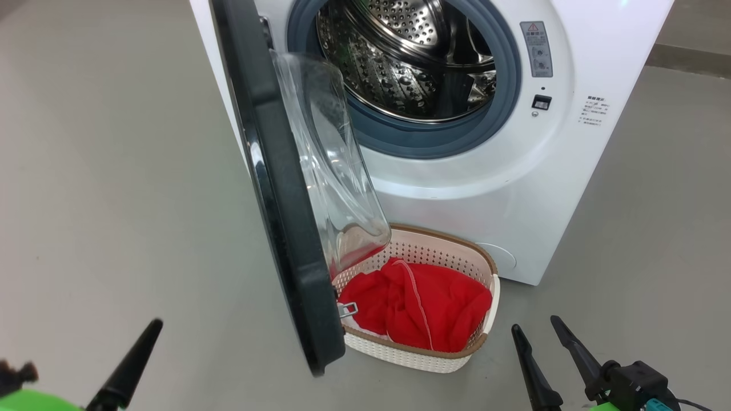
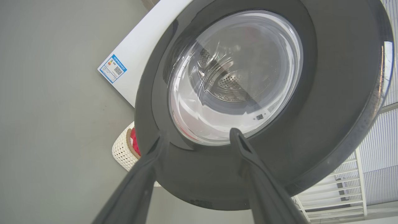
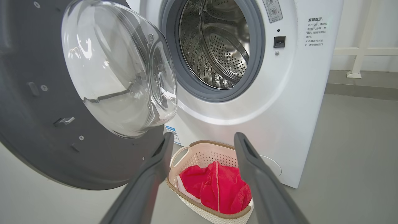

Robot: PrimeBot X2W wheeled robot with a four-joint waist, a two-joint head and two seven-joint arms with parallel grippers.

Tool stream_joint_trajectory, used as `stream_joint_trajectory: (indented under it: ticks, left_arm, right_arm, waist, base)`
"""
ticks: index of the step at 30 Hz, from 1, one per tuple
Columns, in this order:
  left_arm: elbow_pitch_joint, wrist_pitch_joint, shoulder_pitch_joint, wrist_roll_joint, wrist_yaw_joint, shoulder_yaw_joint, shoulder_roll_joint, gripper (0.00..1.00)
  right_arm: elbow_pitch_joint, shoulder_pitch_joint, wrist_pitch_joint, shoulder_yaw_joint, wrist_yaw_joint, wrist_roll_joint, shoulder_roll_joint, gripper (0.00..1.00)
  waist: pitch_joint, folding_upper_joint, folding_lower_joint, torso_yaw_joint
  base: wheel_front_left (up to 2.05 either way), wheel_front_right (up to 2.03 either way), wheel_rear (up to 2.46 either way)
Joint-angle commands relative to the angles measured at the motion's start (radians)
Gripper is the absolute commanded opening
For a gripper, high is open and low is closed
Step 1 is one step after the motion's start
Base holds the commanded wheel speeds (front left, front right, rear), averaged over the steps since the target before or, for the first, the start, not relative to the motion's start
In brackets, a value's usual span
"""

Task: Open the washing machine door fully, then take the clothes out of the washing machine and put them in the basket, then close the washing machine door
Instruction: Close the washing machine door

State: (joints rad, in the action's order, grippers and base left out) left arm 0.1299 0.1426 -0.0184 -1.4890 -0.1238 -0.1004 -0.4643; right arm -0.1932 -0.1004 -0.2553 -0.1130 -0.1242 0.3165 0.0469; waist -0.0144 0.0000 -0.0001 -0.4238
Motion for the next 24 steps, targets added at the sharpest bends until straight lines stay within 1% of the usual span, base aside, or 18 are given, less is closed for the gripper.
stream_joint_trajectory:
  ticks: [1,9,13,15,19,20,23,24]
  left_arm:
    - [-0.013,-0.015,-0.022,0.01,-0.007,0.039,-0.033,1.0]
    - [0.044,-0.175,0.028,0.047,-0.007,-0.017,-0.029,1.0]
    - [0.069,-0.267,0.047,0.076,-0.007,-0.054,-0.037,1.0]
    - [0.091,-0.318,0.055,0.134,-0.007,-0.097,-0.056,1.0]
    - [0.134,-0.382,0.054,0.203,-0.007,-0.162,-0.062,1.0]
    - [0.141,-0.391,0.053,0.21,-0.007,-0.166,-0.057,1.0]
    - [0.177,-0.402,0.05,0.287,-0.007,-0.181,-0.054,1.0]
    - [0.186,-0.403,0.045,0.316,-0.007,-0.161,-0.044,1.0]
  right_arm:
    - [0.023,0.009,-0.006,-0.02,-0.007,0.006,0.003,1.0]
    - [0.018,-0.003,-0.006,-0.012,-0.007,0.007,0.003,1.0]
    - [0.018,-0.003,-0.006,-0.011,-0.007,0.007,0.003,1.0]
    - [0.019,-0.001,-0.006,-0.009,-0.007,0.007,0.003,1.0]
    - [0.021,-0.001,-0.006,-0.007,-0.007,0.007,0.003,1.0]
    - [0.021,-0.002,-0.006,-0.007,-0.007,0.007,0.003,1.0]
    - [0.022,-0.006,-0.006,-0.006,-0.007,0.007,0.003,1.0]
    - [0.022,-0.008,-0.006,-0.005,-0.007,0.007,0.003,1.0]
  waist:
    - [0.001,0.0,0.0001,-0.001]
    - [0.011,0.0,0.0001,-0.005]
    - [0.012,0.0,0.0001,-0.004]
    - [0.012,0.0,0.0001,-0.004]
    - [0.014,0.0,0.0001,-0.006]
    - [0.015,0.0,0.0001,-0.006]
    - [0.019,0.0,0.0001,-0.009]
    - [0.02,0.0,0.0001,-0.01]
  base:
    - [0.0,0.0,0.0]
    - [0.0,0.0,0.0]
    - [0.0,0.0,0.0]
    - [0.0,0.0,0.0]
    - [0.0,0.0,0.0]
    - [0.0,0.0,0.0]
    - [0.0,0.0,0.0]
    - [0.0,0.0,0.0]
